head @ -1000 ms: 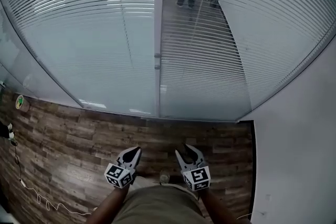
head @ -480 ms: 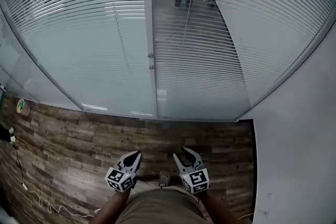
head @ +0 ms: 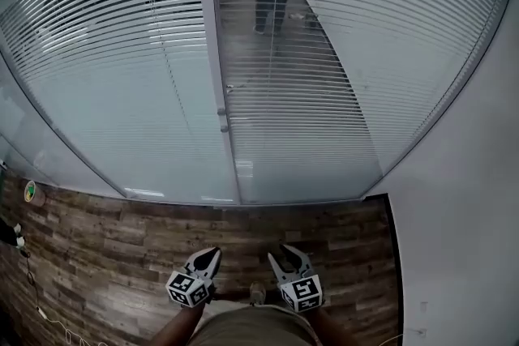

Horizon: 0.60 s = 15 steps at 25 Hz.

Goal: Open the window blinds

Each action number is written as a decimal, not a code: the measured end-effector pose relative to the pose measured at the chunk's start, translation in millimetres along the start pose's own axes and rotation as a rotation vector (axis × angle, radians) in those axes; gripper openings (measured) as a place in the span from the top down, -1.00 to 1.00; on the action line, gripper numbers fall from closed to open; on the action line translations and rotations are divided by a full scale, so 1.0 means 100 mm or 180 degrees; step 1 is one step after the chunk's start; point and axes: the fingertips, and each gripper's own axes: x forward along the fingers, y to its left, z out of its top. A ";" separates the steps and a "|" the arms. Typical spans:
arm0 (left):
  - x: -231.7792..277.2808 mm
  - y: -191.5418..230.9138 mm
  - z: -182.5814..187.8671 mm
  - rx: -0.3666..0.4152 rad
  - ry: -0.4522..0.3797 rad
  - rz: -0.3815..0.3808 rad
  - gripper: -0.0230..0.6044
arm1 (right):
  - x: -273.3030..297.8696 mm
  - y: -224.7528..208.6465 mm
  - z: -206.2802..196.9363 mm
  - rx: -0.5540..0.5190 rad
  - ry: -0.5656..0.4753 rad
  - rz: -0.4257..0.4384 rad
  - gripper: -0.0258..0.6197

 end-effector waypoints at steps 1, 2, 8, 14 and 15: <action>0.05 0.03 -0.03 -0.0002 0.0006 -0.0006 0.88 | 0.03 -0.03 -0.03 0.0009 0.0003 -0.0005 0.48; 0.08 0.04 -0.04 -0.0005 0.0010 -0.0011 0.88 | 0.05 -0.06 -0.05 0.0021 0.0005 -0.0008 0.48; 0.16 -0.04 -0.10 -0.0056 0.0036 -0.0022 0.88 | -0.01 -0.18 -0.09 0.0015 0.0000 -0.0019 0.48; 0.26 -0.09 -0.03 -0.0041 0.0034 -0.0055 0.88 | -0.03 -0.31 -0.01 0.0038 0.0024 -0.0050 0.48; 0.25 -0.11 -0.01 -0.0027 0.0025 -0.0057 0.88 | -0.05 -0.32 0.00 0.0046 0.0013 -0.0056 0.48</action>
